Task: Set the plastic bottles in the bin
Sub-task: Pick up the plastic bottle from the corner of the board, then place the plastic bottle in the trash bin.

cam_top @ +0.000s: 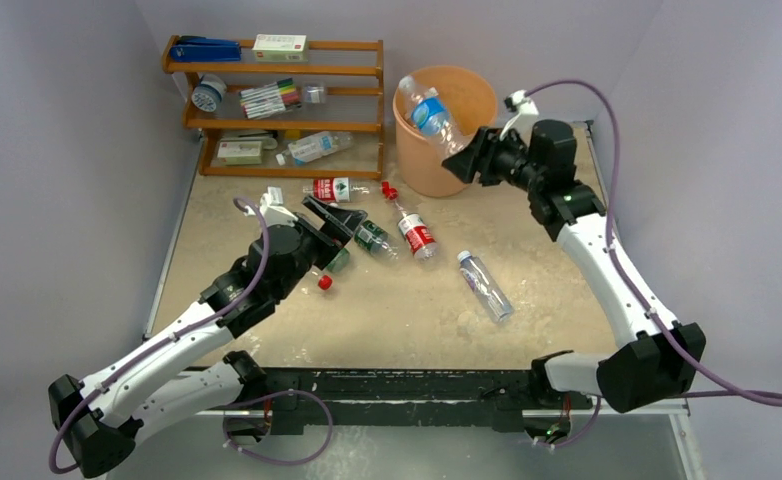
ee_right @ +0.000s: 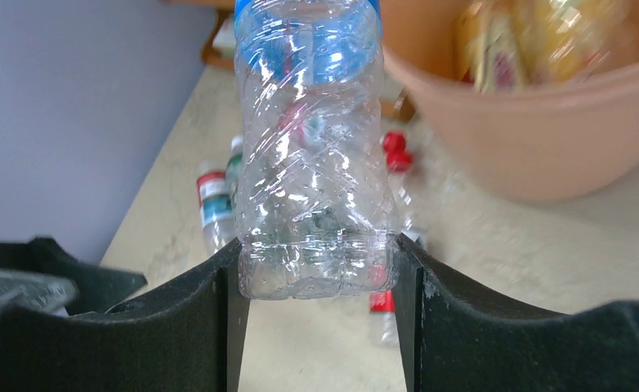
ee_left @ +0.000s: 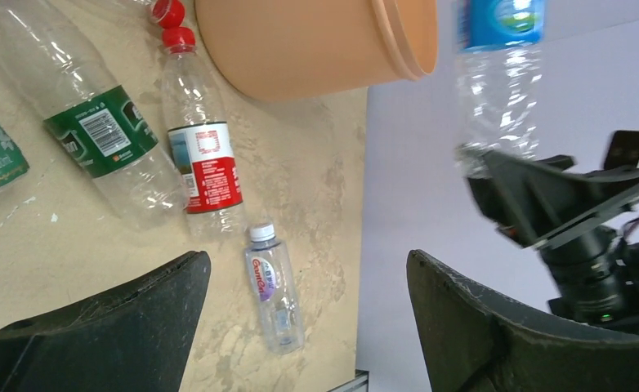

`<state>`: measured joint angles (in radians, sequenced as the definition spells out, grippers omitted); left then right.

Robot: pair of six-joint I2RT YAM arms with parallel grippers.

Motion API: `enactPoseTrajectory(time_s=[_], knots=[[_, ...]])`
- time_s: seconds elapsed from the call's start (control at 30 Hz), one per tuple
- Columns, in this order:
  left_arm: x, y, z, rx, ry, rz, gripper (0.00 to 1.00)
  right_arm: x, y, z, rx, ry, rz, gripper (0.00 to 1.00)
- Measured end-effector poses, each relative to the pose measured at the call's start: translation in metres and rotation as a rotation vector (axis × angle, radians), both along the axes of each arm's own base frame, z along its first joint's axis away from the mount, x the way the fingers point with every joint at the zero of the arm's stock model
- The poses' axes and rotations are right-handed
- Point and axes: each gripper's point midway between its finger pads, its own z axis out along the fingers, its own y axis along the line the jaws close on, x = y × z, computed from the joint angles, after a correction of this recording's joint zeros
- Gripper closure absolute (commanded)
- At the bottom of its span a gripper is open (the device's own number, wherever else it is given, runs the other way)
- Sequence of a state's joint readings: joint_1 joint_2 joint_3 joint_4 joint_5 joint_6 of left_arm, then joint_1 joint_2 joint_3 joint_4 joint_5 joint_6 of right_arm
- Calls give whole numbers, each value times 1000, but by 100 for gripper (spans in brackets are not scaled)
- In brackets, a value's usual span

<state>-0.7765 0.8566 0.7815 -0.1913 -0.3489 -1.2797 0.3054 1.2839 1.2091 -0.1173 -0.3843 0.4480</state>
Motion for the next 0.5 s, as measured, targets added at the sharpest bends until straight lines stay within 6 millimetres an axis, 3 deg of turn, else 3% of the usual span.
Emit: enactPoseTrajectory(time_s=[0.1, 0.2, 0.3, 0.5], knots=[[-2, 2, -5, 3, 2, -1, 10, 18, -19, 31, -4, -65, -48, 52], [-3, 2, -7, 0, 0, -5, 10, 39, -29, 46, -12, -97, -77, 51], [-4, 2, -9, 4, -2, -10, 10, 64, -35, 40, -27, -74, -93, 50], [-7, 4, -3, -4, -21, -18, 10, 102, -39, -3, -58, 40, -98, 41]])
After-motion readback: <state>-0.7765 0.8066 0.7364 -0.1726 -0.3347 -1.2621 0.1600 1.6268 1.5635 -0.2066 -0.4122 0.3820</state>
